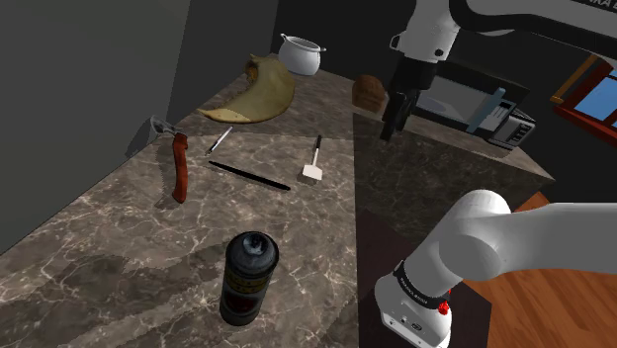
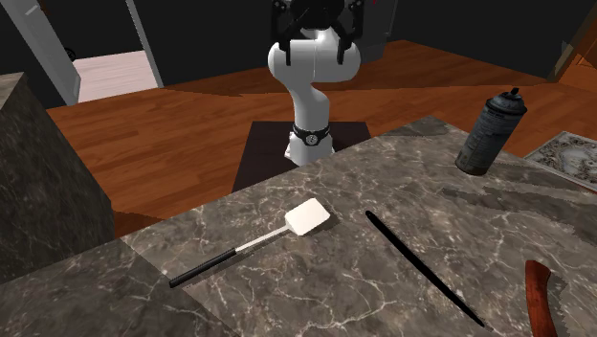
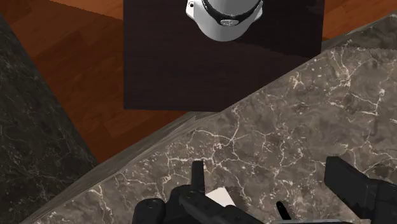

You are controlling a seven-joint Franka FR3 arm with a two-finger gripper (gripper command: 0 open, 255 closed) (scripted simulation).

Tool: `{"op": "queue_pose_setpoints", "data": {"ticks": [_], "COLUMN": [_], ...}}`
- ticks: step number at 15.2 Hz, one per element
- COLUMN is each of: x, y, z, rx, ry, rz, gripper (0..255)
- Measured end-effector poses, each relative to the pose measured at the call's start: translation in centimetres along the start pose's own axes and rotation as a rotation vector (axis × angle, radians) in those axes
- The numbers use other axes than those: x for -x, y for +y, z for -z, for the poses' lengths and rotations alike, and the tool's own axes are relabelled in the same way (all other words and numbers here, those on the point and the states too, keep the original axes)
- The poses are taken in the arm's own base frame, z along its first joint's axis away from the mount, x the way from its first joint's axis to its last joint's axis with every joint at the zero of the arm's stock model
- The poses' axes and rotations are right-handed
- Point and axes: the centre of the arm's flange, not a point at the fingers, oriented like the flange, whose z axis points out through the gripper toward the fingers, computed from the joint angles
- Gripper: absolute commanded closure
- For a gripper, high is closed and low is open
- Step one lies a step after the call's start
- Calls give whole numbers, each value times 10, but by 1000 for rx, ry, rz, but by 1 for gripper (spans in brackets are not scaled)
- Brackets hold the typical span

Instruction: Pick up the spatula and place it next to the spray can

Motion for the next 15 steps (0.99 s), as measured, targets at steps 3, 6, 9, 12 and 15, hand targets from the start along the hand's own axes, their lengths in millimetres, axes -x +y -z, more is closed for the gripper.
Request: {"op": "queue_pose_setpoints", "data": {"ticks": [3, 6, 9, 12, 15], "x": [-12, -40, -67, -97, -126], "y": [0, 0, 5, 15, 30], "z": [-8, -28, -52, -71, -90], "rx": [-2, -6, -11, -16, -21], "ry": [8, 29, 53, 77, 102], "rz": [-53, -176, -310, -444, -579], "gripper": [0, 0, 0, 0, 0]}}
